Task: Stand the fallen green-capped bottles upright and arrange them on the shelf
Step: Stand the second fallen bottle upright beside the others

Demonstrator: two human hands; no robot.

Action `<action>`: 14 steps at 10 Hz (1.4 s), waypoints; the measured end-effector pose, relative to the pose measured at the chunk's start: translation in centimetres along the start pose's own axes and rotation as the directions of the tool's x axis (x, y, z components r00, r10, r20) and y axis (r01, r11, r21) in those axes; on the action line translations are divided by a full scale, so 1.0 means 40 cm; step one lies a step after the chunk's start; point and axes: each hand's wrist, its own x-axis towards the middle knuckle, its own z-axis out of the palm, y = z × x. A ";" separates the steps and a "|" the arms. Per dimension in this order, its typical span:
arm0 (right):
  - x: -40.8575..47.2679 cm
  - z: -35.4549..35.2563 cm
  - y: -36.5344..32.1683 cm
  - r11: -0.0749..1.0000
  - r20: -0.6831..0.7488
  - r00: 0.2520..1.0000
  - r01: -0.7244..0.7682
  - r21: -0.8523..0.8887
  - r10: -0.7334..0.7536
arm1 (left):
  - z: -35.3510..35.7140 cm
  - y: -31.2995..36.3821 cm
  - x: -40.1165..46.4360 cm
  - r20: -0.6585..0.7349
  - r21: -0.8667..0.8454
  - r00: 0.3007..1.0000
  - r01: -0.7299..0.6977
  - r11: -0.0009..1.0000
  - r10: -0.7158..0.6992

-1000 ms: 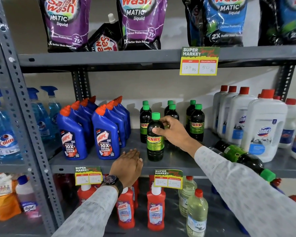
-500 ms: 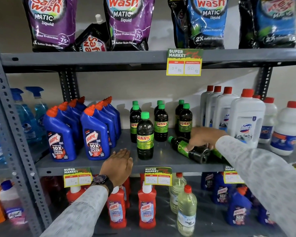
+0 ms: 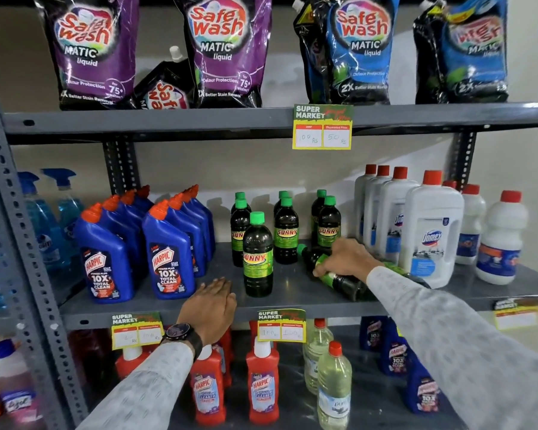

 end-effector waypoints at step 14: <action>0.008 -0.006 -0.065 0.604 -0.240 0.946 0.324 0.728 -0.218 | 0.013 -0.007 0.008 -0.019 -0.009 1.000 0.010 1.000 -0.010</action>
